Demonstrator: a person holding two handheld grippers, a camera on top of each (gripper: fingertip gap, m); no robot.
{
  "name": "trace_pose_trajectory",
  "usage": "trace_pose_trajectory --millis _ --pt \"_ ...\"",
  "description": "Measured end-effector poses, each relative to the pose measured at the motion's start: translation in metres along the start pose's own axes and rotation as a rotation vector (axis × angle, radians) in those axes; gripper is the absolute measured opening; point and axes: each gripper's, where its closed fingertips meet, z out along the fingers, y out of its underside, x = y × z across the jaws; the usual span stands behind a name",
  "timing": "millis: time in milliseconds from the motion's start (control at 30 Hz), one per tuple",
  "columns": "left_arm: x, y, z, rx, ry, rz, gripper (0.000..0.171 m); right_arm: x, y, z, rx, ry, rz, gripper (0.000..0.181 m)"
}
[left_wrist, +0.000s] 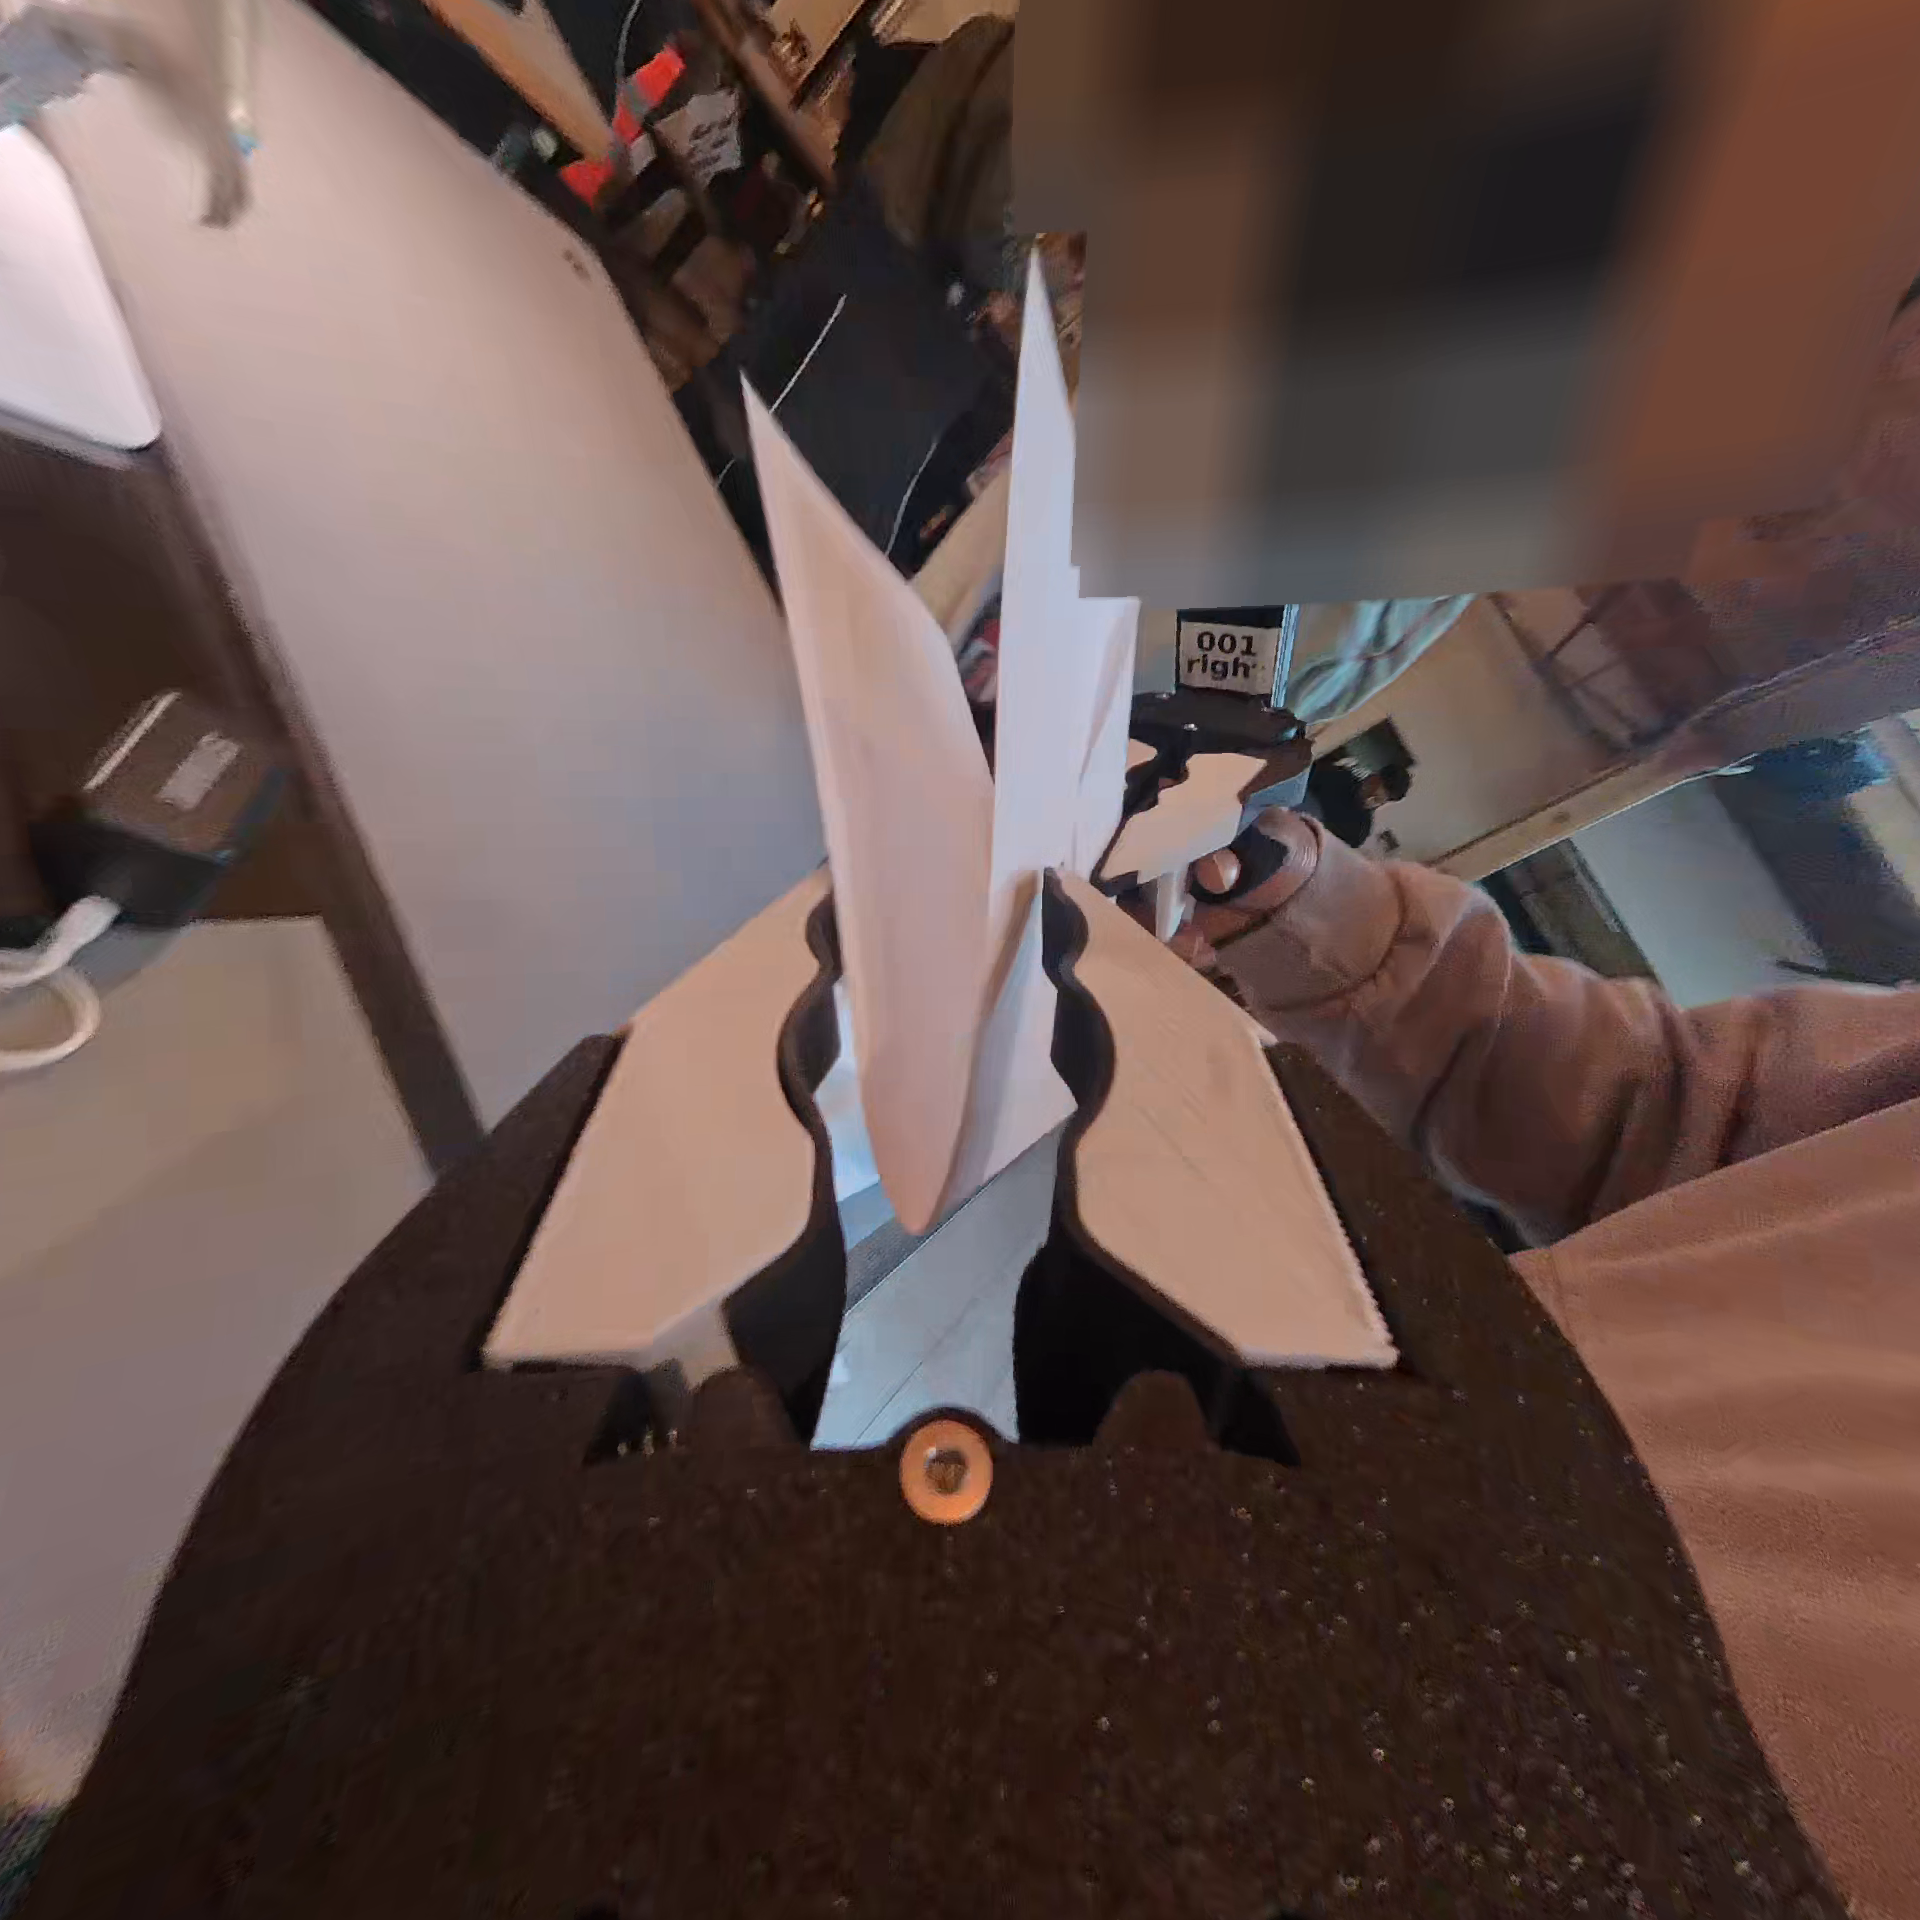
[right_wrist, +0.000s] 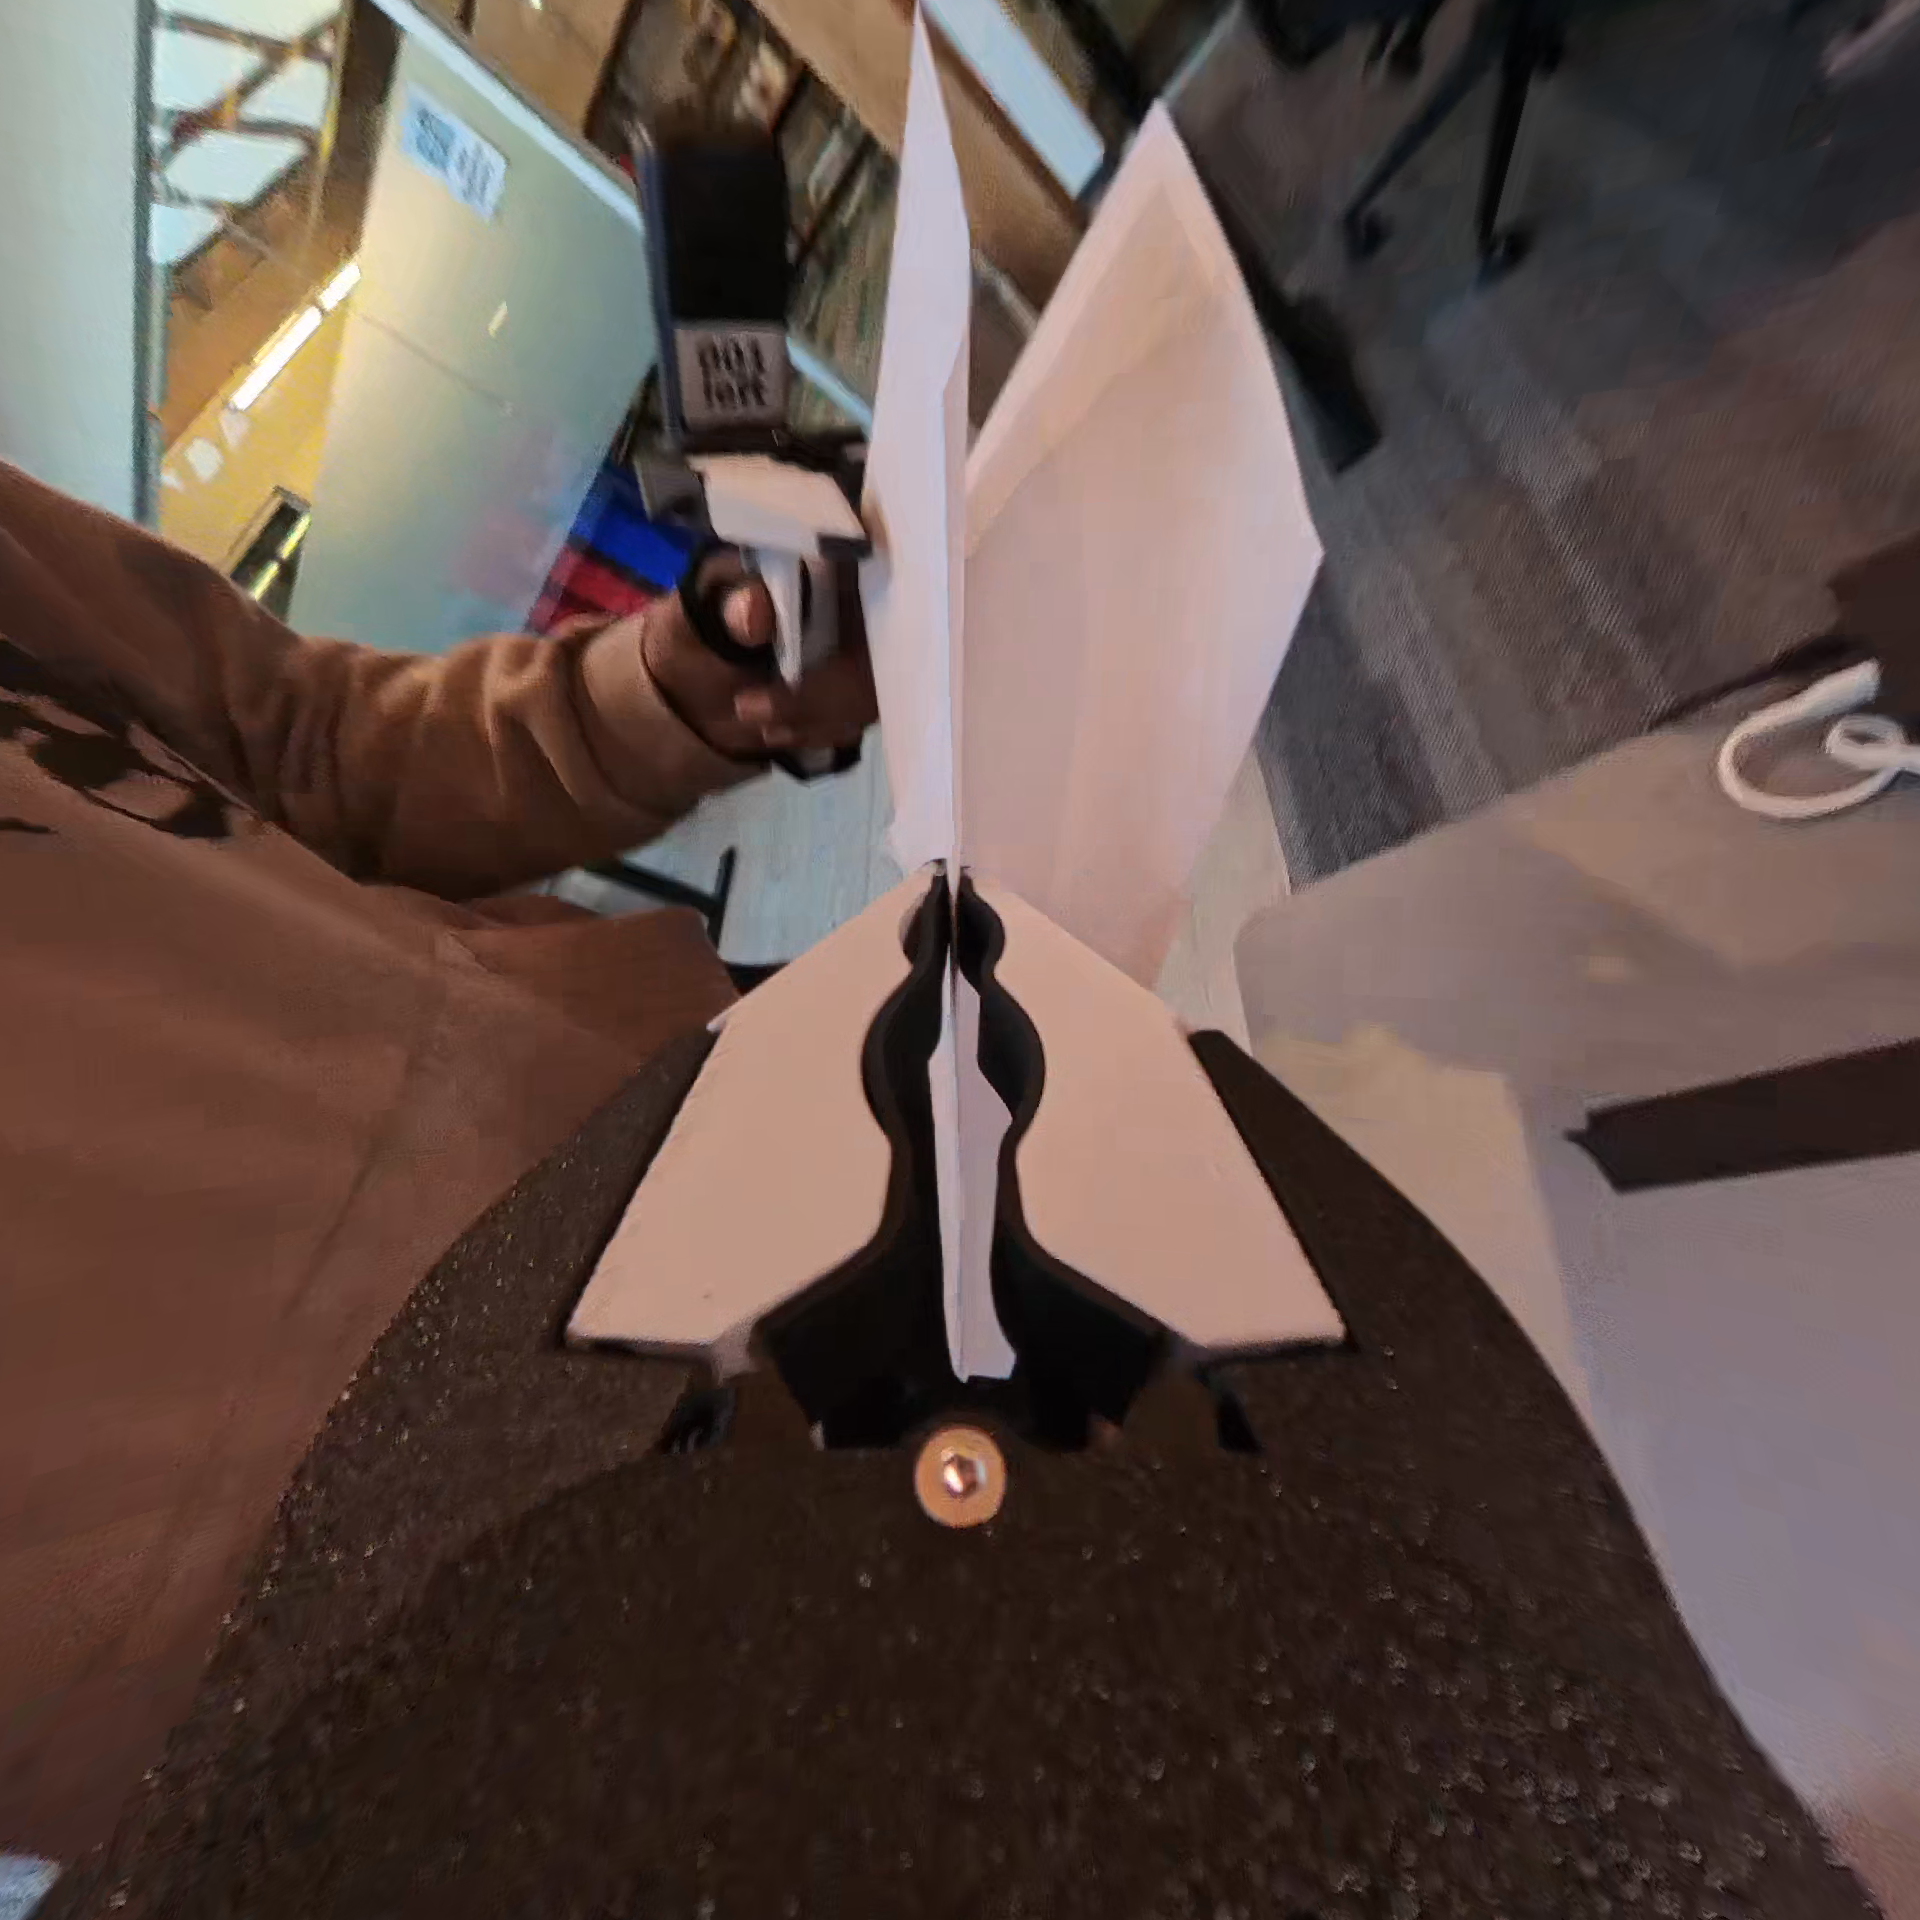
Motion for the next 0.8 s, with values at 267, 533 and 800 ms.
trace_pose_trajectory --millis 267,533,800 --pt "-0.137 0.094 -0.004 -0.57 -0.121 0.165 0.05 0.161 0.151 0.086 -0.453 0.108 -0.131 0.0" --pt "-0.196 0.167 0.046 -1.064 0.045 0.494 0.049 0.204 0.142 0.11 -0.405 0.349 -0.479 0.0" --pt "-0.226 0.171 0.059 -1.005 -0.136 0.816 0.0 0.239 0.116 0.097 -0.288 0.791 -0.894 0.0"
